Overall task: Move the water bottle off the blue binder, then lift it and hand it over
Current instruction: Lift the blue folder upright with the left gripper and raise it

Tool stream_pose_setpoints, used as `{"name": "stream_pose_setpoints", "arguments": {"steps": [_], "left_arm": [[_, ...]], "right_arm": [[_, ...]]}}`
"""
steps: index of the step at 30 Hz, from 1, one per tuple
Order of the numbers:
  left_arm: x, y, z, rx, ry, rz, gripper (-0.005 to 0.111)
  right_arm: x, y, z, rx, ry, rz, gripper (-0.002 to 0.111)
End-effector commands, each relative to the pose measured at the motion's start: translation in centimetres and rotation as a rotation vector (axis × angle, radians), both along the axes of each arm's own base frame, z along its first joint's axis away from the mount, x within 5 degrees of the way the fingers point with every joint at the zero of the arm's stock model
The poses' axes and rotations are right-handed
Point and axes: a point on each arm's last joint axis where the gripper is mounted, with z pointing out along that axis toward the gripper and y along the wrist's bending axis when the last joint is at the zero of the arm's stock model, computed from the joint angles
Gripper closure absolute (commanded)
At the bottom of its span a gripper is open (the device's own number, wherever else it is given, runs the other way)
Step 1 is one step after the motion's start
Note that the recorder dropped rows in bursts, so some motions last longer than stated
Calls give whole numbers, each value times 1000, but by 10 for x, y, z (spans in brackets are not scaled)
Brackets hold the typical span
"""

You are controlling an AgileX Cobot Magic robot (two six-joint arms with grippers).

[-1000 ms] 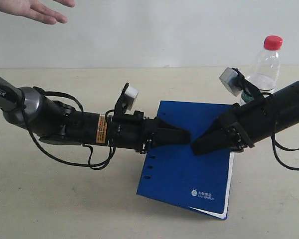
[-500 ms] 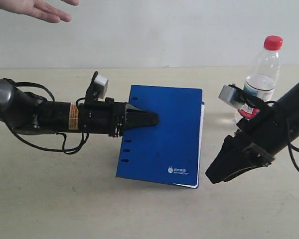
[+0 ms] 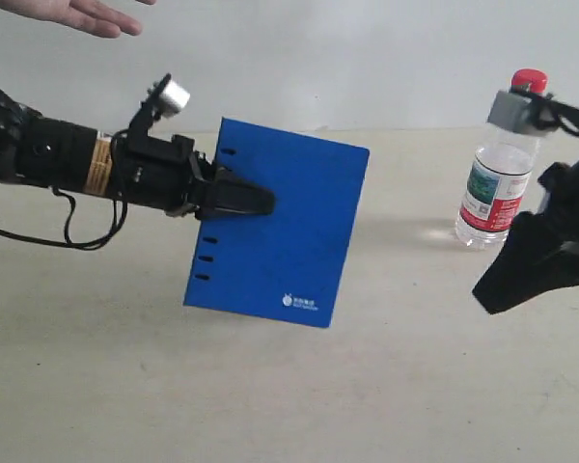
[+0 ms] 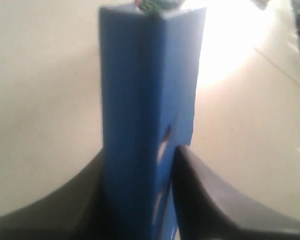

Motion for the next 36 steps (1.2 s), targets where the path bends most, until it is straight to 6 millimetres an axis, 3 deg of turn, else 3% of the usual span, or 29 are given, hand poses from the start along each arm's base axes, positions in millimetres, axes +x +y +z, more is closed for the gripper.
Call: {"name": "stream_pose_setpoints", "arguments": {"steps": [1, 6, 11, 18, 25, 32, 36], "left_arm": [[-4, 8, 43, 24, -175, 51, 101], [-22, 17, 77, 23, -278, 92, 101], [-55, 15, 86, 105, -379, 122, 101], [-99, 11, 66, 285, -456, 323, 101], [-100, 14, 52, 458, -468, 516, 101], [-93, 24, 63, 412, -454, 838, 101], [-98, 25, 86, 291, -509, 975, 101]], "right_arm": [[-32, -7, 36, -109, -134, -38, 108], [-73, -7, 70, -151, -321, -64, 108], [-111, -9, 87, -192, -559, -137, 108], [-143, -15, 53, -251, -557, -212, 108], [-151, -16, 3, -257, -435, -248, 108], [-147, -16, 4, -242, -470, -289, 108], [-147, -16, 4, -241, -469, -290, 108]]}}
